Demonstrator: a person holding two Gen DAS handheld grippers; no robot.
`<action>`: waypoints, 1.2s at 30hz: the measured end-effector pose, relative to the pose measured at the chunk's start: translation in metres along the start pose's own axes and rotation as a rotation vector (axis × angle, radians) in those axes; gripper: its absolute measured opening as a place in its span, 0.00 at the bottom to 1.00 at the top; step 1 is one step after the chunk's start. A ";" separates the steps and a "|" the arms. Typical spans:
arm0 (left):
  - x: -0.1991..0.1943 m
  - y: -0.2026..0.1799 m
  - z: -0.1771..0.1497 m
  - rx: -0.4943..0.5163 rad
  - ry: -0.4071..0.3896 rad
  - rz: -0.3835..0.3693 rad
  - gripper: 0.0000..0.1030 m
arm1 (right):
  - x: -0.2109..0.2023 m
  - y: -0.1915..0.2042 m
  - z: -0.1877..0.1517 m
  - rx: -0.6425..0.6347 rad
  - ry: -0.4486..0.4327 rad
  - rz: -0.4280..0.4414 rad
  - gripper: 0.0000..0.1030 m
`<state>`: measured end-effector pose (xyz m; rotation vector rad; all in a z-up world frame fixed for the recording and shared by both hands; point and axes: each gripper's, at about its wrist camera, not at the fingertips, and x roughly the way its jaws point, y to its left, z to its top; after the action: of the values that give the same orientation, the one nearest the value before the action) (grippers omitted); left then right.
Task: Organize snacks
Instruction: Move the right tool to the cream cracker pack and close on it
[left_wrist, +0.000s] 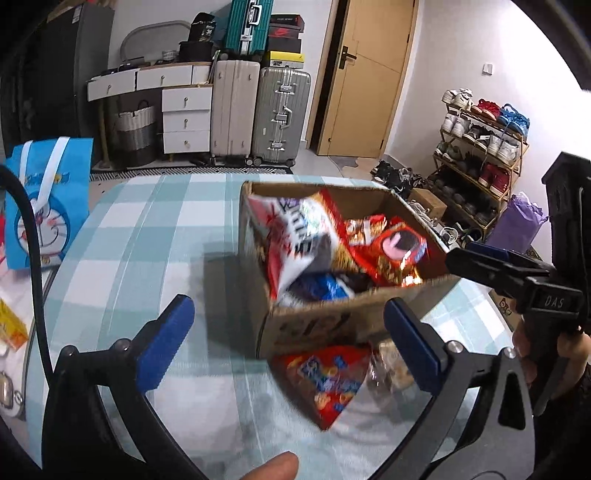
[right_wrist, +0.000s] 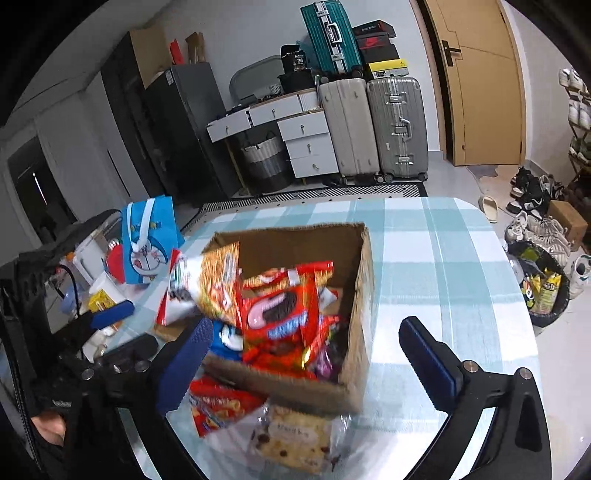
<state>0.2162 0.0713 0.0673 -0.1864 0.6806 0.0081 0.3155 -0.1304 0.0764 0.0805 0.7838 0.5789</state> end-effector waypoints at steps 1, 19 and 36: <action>-0.003 0.001 -0.006 -0.002 0.005 0.003 0.99 | -0.001 0.001 -0.005 -0.005 0.005 -0.004 0.99; -0.013 -0.018 -0.059 0.051 0.063 0.025 0.99 | -0.001 0.010 -0.088 -0.064 0.090 -0.069 0.99; 0.006 -0.004 -0.078 0.033 0.117 0.042 0.99 | 0.043 0.022 -0.116 -0.048 0.226 -0.034 0.99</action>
<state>0.1726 0.0534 0.0049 -0.1420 0.8012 0.0264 0.2497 -0.1062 -0.0277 -0.0431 0.9880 0.5805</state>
